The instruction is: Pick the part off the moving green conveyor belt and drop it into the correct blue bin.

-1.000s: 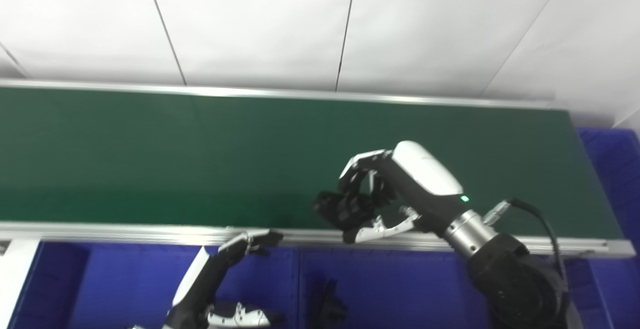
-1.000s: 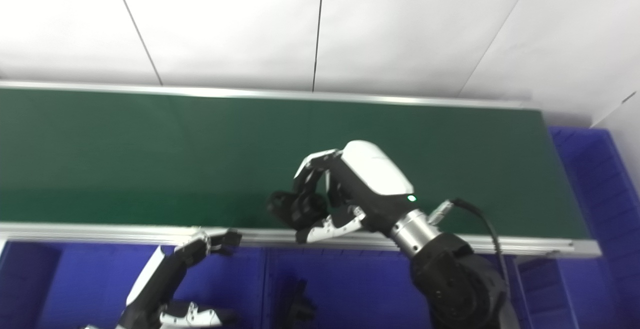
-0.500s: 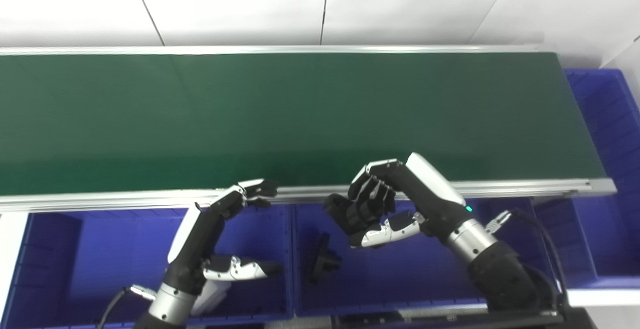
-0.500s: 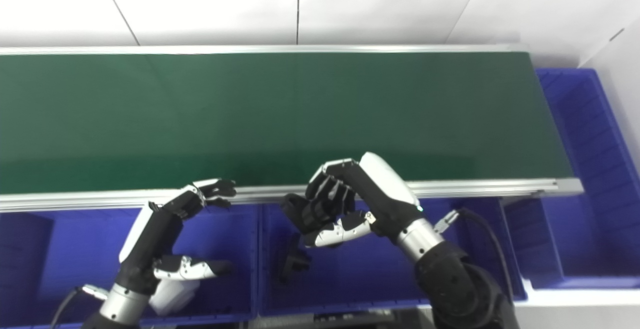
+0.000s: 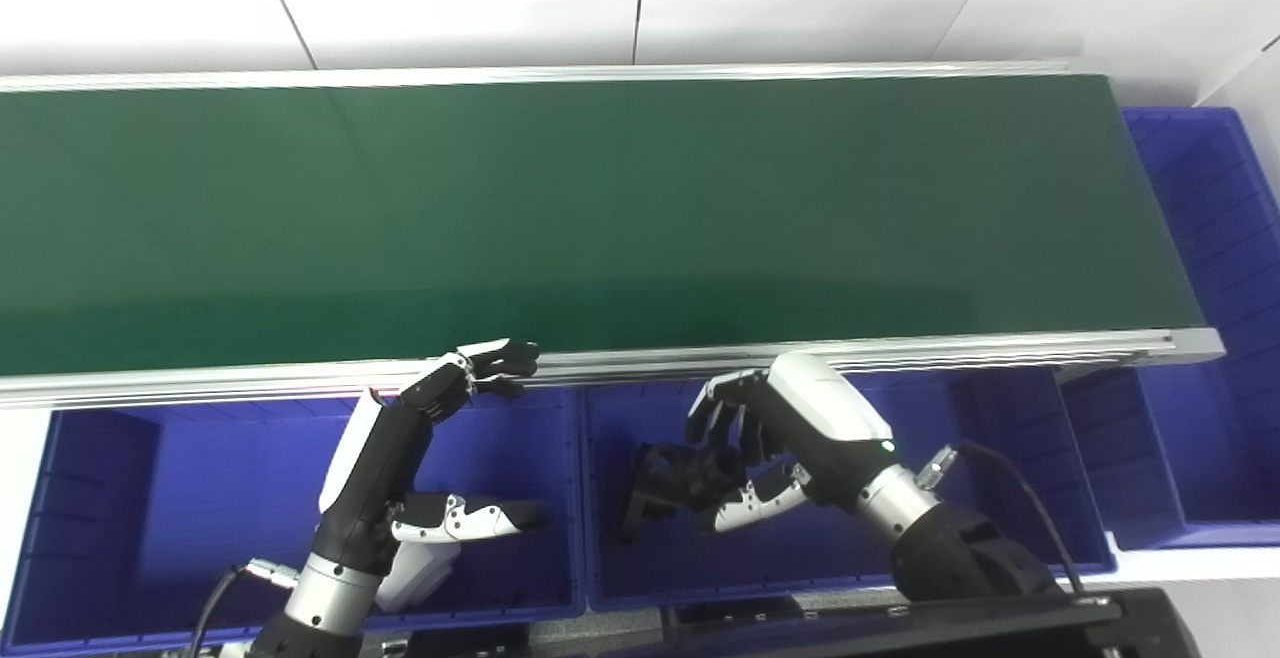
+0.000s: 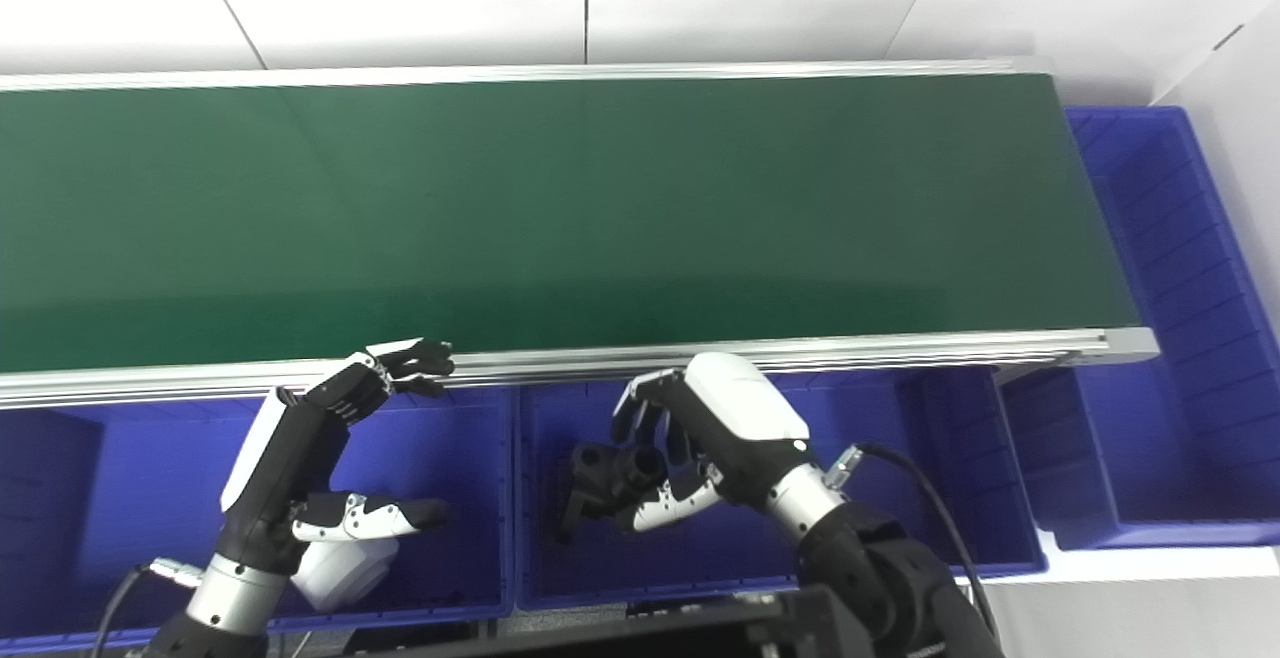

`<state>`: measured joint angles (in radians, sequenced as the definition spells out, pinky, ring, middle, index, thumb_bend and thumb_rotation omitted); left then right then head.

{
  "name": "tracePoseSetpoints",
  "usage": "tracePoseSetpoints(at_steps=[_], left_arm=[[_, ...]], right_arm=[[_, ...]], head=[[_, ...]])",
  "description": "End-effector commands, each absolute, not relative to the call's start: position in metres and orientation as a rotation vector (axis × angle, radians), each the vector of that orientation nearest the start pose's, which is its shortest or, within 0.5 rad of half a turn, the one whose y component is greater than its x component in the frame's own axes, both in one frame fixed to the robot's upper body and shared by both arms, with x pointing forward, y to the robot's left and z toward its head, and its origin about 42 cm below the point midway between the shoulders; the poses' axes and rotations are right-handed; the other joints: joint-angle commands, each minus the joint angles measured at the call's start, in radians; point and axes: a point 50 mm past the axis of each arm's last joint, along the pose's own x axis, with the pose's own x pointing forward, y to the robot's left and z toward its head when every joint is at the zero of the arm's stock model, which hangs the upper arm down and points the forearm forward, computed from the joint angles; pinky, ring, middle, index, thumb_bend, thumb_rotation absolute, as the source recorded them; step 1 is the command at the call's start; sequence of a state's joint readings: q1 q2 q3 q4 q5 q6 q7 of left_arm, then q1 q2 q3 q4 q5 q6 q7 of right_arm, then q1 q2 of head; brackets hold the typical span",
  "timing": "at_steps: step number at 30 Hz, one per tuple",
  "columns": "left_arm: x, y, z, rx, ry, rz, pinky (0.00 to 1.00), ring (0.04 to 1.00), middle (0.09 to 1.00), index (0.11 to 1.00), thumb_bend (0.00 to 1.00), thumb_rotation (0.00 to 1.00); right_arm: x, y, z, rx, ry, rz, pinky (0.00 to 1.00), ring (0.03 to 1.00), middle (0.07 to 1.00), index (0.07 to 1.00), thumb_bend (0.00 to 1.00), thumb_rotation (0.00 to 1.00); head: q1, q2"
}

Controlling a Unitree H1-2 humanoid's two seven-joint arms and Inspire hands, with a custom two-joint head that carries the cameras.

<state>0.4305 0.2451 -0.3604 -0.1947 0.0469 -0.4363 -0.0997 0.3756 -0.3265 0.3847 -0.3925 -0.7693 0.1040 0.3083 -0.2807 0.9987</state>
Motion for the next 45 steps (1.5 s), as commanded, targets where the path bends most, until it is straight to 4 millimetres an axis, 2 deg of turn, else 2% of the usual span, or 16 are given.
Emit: tracePoseSetpoints(at_steps=[1, 4, 5, 6, 7, 8, 9, 10, 13, 16, 21, 25, 29, 33, 36, 45], left_arm=[[0.118, 0.193, 0.091, 0.099, -0.216, -0.441, 0.65, 0.733, 0.783, 0.726, 0.70, 0.34], [0.117, 0.193, 0.089, 0.096, -0.211, -0.439, 0.64, 0.727, 0.780, 0.724, 0.70, 0.34], [0.117, 0.193, 0.089, 0.092, -0.210, -0.442, 0.64, 0.729, 0.782, 0.726, 0.70, 0.33], [0.117, 0.193, 0.089, 0.090, -0.209, -0.444, 0.64, 0.732, 0.785, 0.728, 0.69, 0.33], [0.117, 0.192, 0.089, 0.093, -0.209, -0.444, 0.64, 0.733, 0.787, 0.729, 0.69, 0.32], [0.117, 0.192, 0.089, 0.096, -0.209, -0.443, 0.64, 0.731, 0.786, 0.729, 0.69, 0.32], [0.117, 0.192, 0.089, 0.099, -0.208, -0.443, 0.64, 0.730, 0.786, 0.728, 0.69, 0.32], [0.116, 0.192, 0.089, 0.101, -0.208, -0.443, 0.64, 0.732, 0.785, 0.729, 0.69, 0.33], [0.116, 0.192, 0.087, 0.103, -0.202, -0.445, 0.65, 0.736, 0.786, 0.728, 0.69, 0.32], [0.113, 0.193, 0.086, 0.111, -0.194, -0.448, 0.65, 0.737, 0.788, 0.731, 0.69, 0.33], [0.109, 0.192, 0.084, 0.103, -0.181, -0.440, 0.65, 0.737, 0.785, 0.729, 0.70, 0.31], [0.107, 0.192, 0.083, 0.101, -0.173, -0.443, 0.66, 0.738, 0.785, 0.731, 0.70, 0.30], [0.108, 0.194, 0.082, 0.103, -0.171, -0.447, 0.67, 0.742, 0.784, 0.737, 0.69, 0.30], [0.108, 0.194, 0.082, 0.120, -0.172, -0.446, 0.66, 0.742, 0.786, 0.738, 0.70, 0.32], [0.108, 0.195, 0.082, 0.121, -0.171, -0.444, 0.65, 0.732, 0.783, 0.732, 0.70, 0.32], [0.106, 0.194, 0.077, 0.126, -0.154, -0.433, 0.64, 0.745, 0.801, 0.756, 0.69, 0.29]], right_arm=[[0.140, -0.202, 0.097, -1.017, 0.036, 0.636, 0.20, 0.272, 0.474, 0.487, 0.53, 0.00], [0.143, -0.197, 0.090, -1.107, 0.072, 0.676, 0.20, 0.287, 0.477, 0.490, 0.53, 0.00], [0.143, -0.196, 0.088, -1.132, 0.077, 0.693, 0.26, 0.364, 0.450, 0.512, 0.52, 0.00], [0.144, -0.196, 0.086, -1.158, 0.080, 0.715, 0.38, 0.483, 0.465, 0.510, 0.52, 0.00], [0.144, -0.196, 0.085, -1.185, 0.082, 0.735, 0.55, 0.622, 0.618, 0.502, 0.51, 0.08], [0.144, -0.196, 0.085, -1.204, 0.083, 0.748, 0.66, 0.688, 0.684, 0.500, 0.51, 0.11], [0.144, -0.196, 0.085, -1.215, 0.082, 0.752, 0.71, 0.721, 0.718, 0.499, 0.50, 0.13], [0.144, -0.196, 0.086, -1.221, 0.081, 0.753, 0.78, 0.757, 0.756, 0.649, 0.53, 0.29], [0.141, -0.197, 0.089, -1.220, 0.079, 0.733, 0.84, 0.799, 0.799, 0.770, 0.56, 0.49], [0.135, -0.198, 0.093, -1.192, 0.077, 0.706, 0.85, 0.825, 0.823, 0.796, 0.58, 0.52], [0.118, -0.197, 0.104, -1.069, 0.070, 0.618, 0.85, 0.870, 0.874, 0.791, 0.64, 0.35], [0.104, -0.192, 0.113, -0.939, 0.052, 0.572, 0.84, 0.879, 0.882, 0.802, 0.65, 0.33], [0.085, -0.177, 0.122, -0.540, 0.076, 0.480, 0.76, 0.856, 0.883, 0.837, 0.59, 0.27], [0.080, -0.171, 0.118, -0.415, 0.053, 0.455, 0.75, 0.841, 0.877, 0.862, 0.57, 0.30], [0.080, -0.169, 0.115, -0.347, 0.032, 0.439, 0.78, 0.839, 0.872, 0.876, 0.59, 0.37], [0.075, -0.163, 0.103, -0.167, 0.038, 0.407, 0.86, 0.907, 0.926, 0.922, 0.75, 0.46]], head=[[0.001, -0.005], [0.005, -0.010], [0.010, -0.015], [0.015, -0.020], [0.018, -0.021], [0.020, -0.025], [0.026, -0.030], [0.026, -0.030], [0.036, -0.044], [0.047, -0.061], [0.060, -0.081], [0.073, -0.085], [0.070, -0.080], [0.073, -0.086], [0.082, -0.084], [0.128, -0.096]])
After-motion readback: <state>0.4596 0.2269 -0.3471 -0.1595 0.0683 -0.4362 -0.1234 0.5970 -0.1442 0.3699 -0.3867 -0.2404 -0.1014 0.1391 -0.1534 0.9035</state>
